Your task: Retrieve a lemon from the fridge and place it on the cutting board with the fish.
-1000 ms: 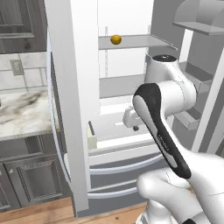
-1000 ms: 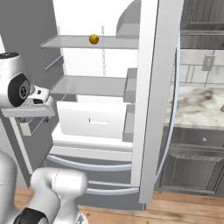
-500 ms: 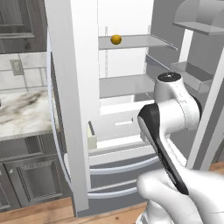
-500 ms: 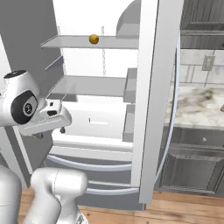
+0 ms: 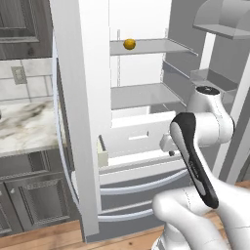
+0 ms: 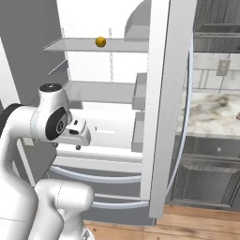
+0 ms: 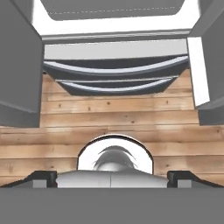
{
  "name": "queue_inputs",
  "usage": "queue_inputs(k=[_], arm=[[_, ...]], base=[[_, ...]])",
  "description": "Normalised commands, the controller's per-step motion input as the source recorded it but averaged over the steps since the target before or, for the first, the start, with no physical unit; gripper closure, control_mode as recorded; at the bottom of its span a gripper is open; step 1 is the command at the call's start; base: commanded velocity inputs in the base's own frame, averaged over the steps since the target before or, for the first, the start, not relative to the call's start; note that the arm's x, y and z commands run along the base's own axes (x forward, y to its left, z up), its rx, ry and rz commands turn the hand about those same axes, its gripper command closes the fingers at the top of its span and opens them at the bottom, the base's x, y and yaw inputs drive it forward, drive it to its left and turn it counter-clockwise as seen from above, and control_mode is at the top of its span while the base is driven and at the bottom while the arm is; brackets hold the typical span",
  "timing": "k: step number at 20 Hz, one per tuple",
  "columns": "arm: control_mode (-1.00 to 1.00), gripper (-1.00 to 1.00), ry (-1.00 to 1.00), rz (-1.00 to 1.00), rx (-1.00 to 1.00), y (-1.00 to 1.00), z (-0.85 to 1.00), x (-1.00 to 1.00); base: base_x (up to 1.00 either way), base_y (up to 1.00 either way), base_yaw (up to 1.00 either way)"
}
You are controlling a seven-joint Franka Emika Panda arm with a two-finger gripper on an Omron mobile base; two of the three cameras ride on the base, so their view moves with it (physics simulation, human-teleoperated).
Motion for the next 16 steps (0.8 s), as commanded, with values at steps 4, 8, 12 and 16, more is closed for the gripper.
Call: queue_inputs(k=[4, 8, 12, 16], arm=[[-1.00, -1.00, 0.01, 0.00, 0.08, 0.00, 0.00, 0.04], [-1.00, -1.00, 0.00, -0.06, 0.00, 0.05, -0.04, 0.01], [-1.00, -1.00, -0.01, -0.05, 0.00, 0.04, -0.10, 0.02], [-1.00, -1.00, 0.00, 0.00, 0.00, 0.00, 0.00, 0.00]], base=[[0.00, 0.00, 0.00], [0.00, 0.00, 0.00], [0.00, 0.00, 0.00], [0.00, 0.00, 0.00]])
